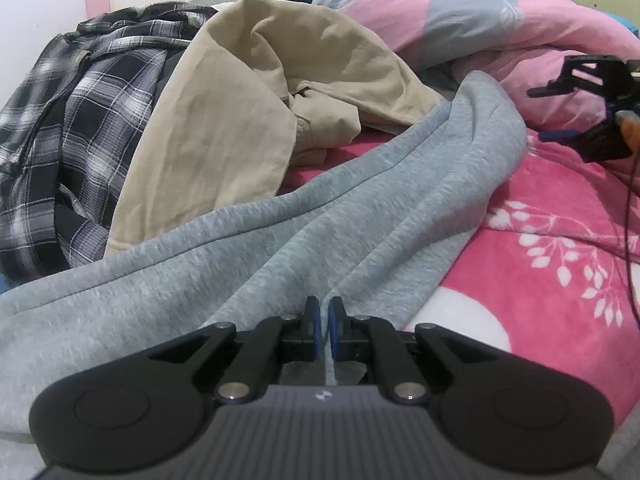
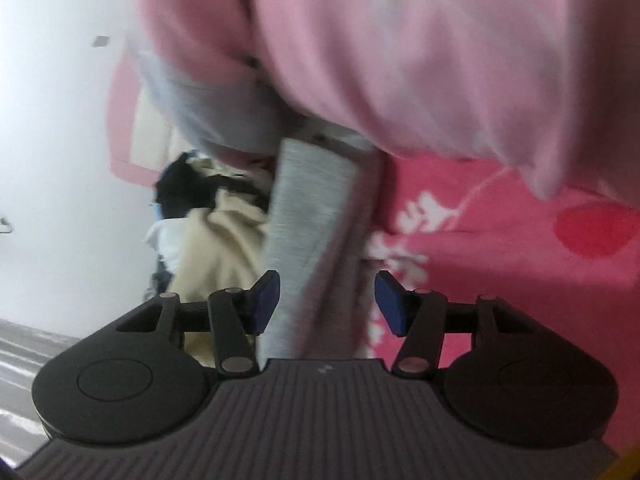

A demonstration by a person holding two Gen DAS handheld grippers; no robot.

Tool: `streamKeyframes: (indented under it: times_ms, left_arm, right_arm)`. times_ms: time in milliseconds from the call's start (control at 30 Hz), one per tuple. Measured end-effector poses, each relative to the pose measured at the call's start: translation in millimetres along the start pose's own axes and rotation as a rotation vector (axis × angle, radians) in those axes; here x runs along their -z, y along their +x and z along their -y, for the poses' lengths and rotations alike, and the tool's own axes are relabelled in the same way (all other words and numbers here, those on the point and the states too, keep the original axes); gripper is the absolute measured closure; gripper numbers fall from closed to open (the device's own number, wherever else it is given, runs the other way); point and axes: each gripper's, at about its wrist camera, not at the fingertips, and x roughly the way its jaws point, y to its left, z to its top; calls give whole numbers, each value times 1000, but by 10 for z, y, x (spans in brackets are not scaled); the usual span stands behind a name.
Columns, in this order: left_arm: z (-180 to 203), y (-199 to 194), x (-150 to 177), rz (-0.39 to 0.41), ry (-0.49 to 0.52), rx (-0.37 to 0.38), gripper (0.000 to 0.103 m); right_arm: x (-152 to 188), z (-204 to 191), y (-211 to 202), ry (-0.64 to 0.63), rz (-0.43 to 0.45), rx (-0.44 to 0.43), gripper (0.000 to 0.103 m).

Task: Fold clothes

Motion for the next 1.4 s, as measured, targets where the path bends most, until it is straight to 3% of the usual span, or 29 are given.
streamKeyframes:
  times_ms: [167, 233, 300, 367, 467, 633, 767, 933, 1033, 1133, 1200, 1300, 1400]
  left_arm:
    - [8, 18, 11, 7, 1, -5, 96]
    - [-22, -13, 26, 11, 17, -6, 96]
    - [-4, -14, 29, 19, 24, -16, 97]
    - [15, -51, 31, 36, 20, -21, 98]
    - [26, -229, 9, 99, 17, -16, 99]
    - [87, -756, -10, 173, 49, 51, 100]
    - [213, -964, 137, 141, 112, 122, 100]
    - [346, -784, 294, 51, 178, 153, 100]
    - [381, -761, 340, 26, 205, 173, 100]
    - [351, -731, 398, -16, 196, 194, 100]
    - [336, -670, 455, -63, 186, 209, 99]
    - [273, -582, 535, -139, 156, 208, 95]
    - [117, -803, 538, -106, 118, 199, 80]
  right_arm:
    - [-84, 38, 189, 27, 0, -27, 54]
    - [-92, 17, 239, 30, -13, -52, 69]
    - [-75, -45, 327, 19, -23, -72, 91]
    - [-35, -150, 270, -58, 13, -44, 99]
    - [26, -314, 18, -192, 84, 10, 100]
    - [303, -698, -937, -402, 129, 41, 100]
    - [576, -531, -1424, -429, 116, 176, 100]
    - [653, 97, -1353, -313, 40, 367, 100]
    - [709, 13, -1544, -333, 69, 322, 100]
    - [783, -123, -1595, -390, 76, 336, 100]
    - [827, -57, -1382, -382, 55, 386, 100]
    - [811, 259, -1139, -383, -23, 522, 91]
    - [824, 192, -1263, -421, -24, 566, 88]
